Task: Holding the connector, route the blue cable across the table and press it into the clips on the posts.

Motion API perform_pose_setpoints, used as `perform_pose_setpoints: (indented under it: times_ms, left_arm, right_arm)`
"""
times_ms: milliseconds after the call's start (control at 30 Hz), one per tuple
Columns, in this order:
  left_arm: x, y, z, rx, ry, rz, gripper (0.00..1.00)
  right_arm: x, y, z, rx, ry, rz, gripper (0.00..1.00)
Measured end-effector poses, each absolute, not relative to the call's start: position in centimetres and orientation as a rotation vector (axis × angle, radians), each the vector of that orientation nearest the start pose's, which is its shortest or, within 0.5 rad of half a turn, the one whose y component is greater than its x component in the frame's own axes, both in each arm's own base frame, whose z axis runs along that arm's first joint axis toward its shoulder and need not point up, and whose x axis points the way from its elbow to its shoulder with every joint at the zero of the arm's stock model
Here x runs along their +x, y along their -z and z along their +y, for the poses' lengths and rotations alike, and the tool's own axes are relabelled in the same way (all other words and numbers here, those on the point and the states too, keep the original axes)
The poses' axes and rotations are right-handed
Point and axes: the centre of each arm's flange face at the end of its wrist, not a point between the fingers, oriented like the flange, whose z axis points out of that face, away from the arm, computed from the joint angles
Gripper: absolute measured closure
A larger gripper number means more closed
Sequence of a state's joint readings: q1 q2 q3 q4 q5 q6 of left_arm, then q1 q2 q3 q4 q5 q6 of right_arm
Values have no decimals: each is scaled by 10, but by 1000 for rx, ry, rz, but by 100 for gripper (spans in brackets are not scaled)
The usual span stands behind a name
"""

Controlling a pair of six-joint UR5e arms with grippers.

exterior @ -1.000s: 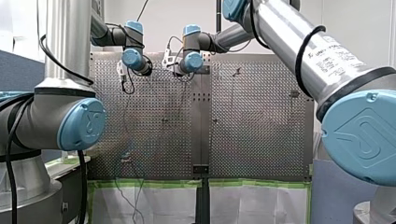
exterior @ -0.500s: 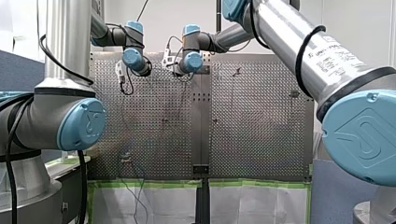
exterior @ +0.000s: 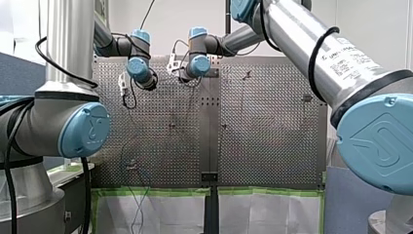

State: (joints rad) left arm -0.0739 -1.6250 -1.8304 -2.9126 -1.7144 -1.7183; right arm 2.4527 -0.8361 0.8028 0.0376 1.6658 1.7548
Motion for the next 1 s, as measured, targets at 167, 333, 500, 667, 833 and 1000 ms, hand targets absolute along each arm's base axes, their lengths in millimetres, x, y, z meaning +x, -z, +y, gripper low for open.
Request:
perform_pose_setpoints:
  times_ms: [167, 333, 500, 667, 833, 1000]
  left_arm:
    - [466, -340, -155, -182, 42, 1677, 100]
    - [456, -324, -157, -193, 35, 1697, 100]
    - [443, -304, -160, -194, 38, 1732, 100]
    - [433, -288, -162, -199, 49, 1746, 100]
    - [429, -279, -164, -202, 63, 1742, 100]
    - [429, -271, -171, -185, 82, 1743, 100]
  right_arm:
    - [672, -376, -401, -2317, 2418, 1230, 100]
    - [668, -355, -399, -2358, 2355, 1249, 100]
    - [664, -332, -395, -2409, 2289, 1263, 100]
    - [661, -314, -390, -2447, 2234, 1273, 100]
    - [656, -304, -390, -2469, 2205, 1284, 100]
    - [648, -285, -390, -2511, 2146, 1306, 100]
